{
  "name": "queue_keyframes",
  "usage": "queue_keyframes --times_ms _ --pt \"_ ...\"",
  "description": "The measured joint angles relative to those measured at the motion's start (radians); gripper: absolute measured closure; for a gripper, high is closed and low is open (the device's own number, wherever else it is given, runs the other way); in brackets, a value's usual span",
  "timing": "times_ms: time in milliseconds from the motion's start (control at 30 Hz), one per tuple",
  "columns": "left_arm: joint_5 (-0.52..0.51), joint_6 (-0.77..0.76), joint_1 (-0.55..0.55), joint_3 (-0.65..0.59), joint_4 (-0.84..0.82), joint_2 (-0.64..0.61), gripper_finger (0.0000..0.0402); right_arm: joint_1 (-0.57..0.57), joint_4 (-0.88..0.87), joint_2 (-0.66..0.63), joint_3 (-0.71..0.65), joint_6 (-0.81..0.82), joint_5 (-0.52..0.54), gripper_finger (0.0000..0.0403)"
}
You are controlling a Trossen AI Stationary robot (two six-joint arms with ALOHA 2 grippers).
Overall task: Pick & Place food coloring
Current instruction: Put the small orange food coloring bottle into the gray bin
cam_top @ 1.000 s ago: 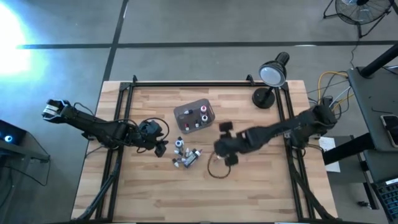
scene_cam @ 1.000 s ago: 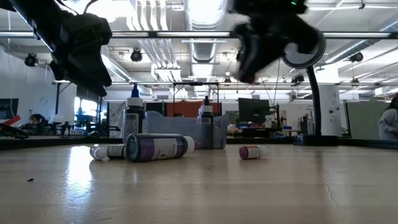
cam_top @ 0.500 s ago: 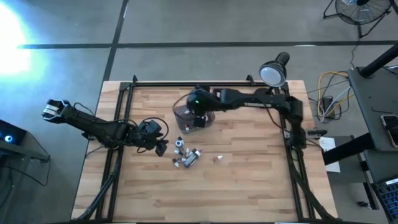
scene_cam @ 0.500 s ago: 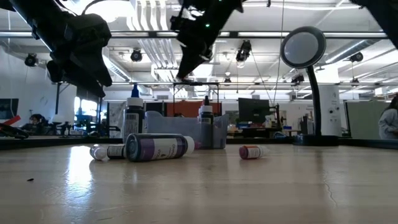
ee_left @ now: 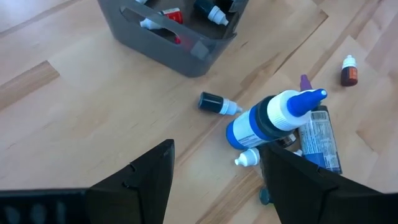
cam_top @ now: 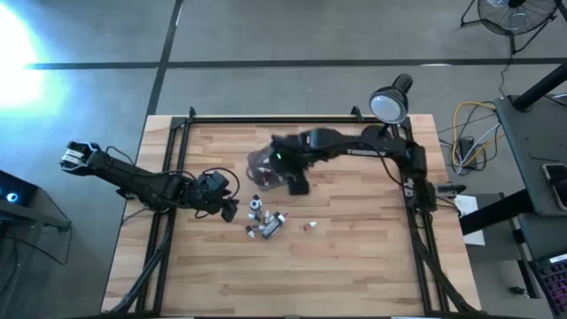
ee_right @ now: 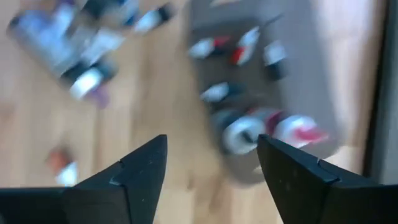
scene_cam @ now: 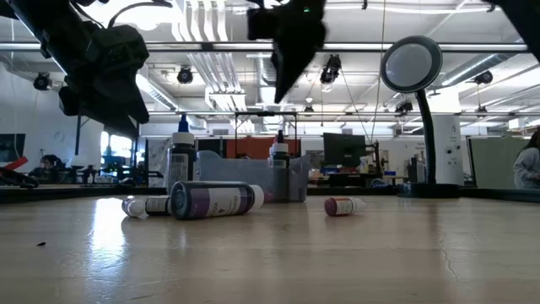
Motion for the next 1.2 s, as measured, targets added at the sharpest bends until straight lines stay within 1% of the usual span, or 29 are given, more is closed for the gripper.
queue_keyframes --times_ms 67,200,300,367,467,600,800,1033,1200 --pt "-0.002 0.007 0.000 -0.002 0.004 0.000 0.0189 0.042 -0.001 -0.046 -0.099 -0.015 -0.014 0.0154" --pt "-0.002 0.018 0.000 -0.013 0.003 0.000 0.0189 0.164 0.028 -0.136 -0.319 -0.025 -0.025 0.0155" --pt "-0.002 0.019 0.000 -0.013 0.004 0.000 0.0189 0.248 0.124 -0.174 -0.459 -0.005 -0.032 0.0156" --pt "-0.002 0.020 0.000 -0.014 0.006 0.000 0.0189 0.285 0.205 -0.179 -0.523 0.011 -0.036 0.0155" --pt "-0.002 0.029 0.000 -0.014 0.006 0.000 0.0189 0.311 0.297 -0.170 -0.584 0.041 -0.042 0.0154" --pt "-0.002 0.023 0.000 -0.014 0.009 0.000 0.0189 0.314 0.418 -0.164 -0.670 0.084 -0.051 0.0158" --pt "0.001 0.001 0.000 -0.014 0.010 0.000 0.0189 0.314 0.557 -0.164 -0.761 0.084 -0.050 0.0167" --pt "0.001 -0.005 0.000 -0.014 0.010 0.000 0.0189 0.311 0.614 -0.163 -0.846 0.105 -0.044 0.0185" --pt "-0.001 -0.009 0.000 -0.014 0.010 0.000 0.0189 0.311 0.665 -0.163 -0.871 0.127 -0.048 0.0215"
